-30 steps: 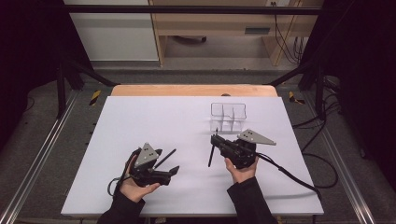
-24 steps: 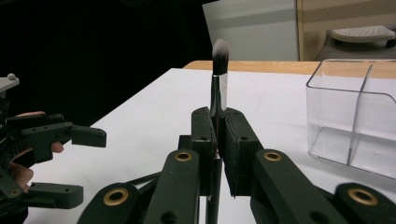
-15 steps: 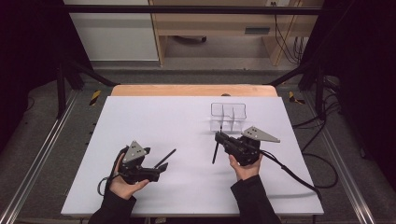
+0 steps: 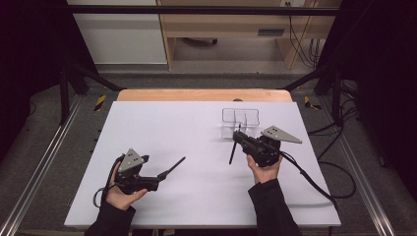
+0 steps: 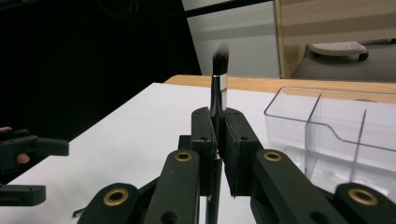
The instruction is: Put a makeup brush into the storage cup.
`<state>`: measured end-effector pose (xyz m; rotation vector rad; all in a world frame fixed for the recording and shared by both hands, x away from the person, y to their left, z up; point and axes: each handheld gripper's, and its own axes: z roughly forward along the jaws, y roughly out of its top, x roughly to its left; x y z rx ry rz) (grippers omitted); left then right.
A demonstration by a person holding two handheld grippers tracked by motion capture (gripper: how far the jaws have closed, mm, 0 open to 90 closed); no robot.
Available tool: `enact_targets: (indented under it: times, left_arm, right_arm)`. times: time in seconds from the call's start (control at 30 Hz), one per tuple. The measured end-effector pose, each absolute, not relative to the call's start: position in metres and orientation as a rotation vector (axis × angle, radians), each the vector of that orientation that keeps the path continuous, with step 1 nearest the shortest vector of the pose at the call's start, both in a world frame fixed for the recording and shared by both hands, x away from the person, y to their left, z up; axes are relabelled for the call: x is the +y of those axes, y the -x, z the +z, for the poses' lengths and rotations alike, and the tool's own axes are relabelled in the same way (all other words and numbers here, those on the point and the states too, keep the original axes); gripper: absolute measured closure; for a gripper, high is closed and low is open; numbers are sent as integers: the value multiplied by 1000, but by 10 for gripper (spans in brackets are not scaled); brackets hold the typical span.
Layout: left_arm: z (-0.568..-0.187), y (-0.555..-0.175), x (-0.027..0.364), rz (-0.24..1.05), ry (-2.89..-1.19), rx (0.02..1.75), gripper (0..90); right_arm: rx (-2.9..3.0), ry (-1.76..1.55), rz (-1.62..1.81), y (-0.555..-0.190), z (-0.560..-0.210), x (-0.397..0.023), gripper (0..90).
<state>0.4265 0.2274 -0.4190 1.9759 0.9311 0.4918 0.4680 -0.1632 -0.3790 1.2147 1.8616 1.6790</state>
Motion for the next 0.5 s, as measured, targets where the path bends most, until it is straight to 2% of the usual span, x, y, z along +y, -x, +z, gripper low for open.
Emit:
enact_targets:
  times: [0.5]
  left_arm:
    - [-421,-430,232,486,-1976,948,117]
  right_arm:
    - [1819,-1219,1638,-483,-362,-169,840]
